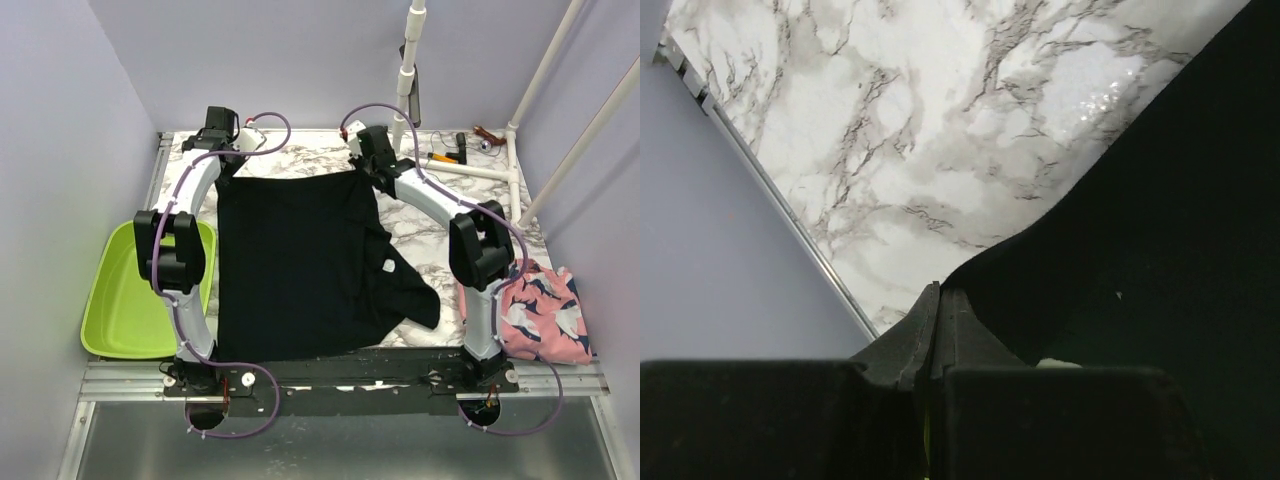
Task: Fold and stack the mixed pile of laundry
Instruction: Flatten out the T-shirt at the center of the board.
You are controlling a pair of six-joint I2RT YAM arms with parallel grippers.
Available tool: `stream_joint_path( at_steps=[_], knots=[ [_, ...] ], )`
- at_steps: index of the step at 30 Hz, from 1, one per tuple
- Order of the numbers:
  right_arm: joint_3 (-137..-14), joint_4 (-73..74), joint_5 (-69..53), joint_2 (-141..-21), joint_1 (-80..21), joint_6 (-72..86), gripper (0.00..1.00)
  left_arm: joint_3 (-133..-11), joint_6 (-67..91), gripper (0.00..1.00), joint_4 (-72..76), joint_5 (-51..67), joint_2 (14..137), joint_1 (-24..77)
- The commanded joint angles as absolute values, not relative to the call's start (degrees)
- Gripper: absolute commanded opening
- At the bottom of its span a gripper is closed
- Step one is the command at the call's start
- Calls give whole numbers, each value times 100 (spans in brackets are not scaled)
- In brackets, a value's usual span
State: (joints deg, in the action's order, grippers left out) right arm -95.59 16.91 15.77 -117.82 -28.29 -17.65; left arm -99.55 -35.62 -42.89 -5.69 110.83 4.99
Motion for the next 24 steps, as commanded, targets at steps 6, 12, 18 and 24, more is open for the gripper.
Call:
stream_joint_path(
  at_steps=[6, 12, 18, 24],
  knots=[
    [-11078, 1971, 2236, -12575, -2834, -1461, 63, -10788, -3610, 0, -4066, -1241, 11950, 483],
    [-9748, 1873, 275, -11572, -2836, 340, 62, -10979, -3586, 0, -4094, -1265, 12221, 483],
    [-9165, 1687, -208, -11674, -2837, 1447, 46, -10980, -3438, 50, -4086, -1427, 12107, 466],
    [-9413, 2033, -45, -12204, -2839, 1621, 40, -10008, -3104, 63, -4147, -753, 10829, 515]
  ],
)
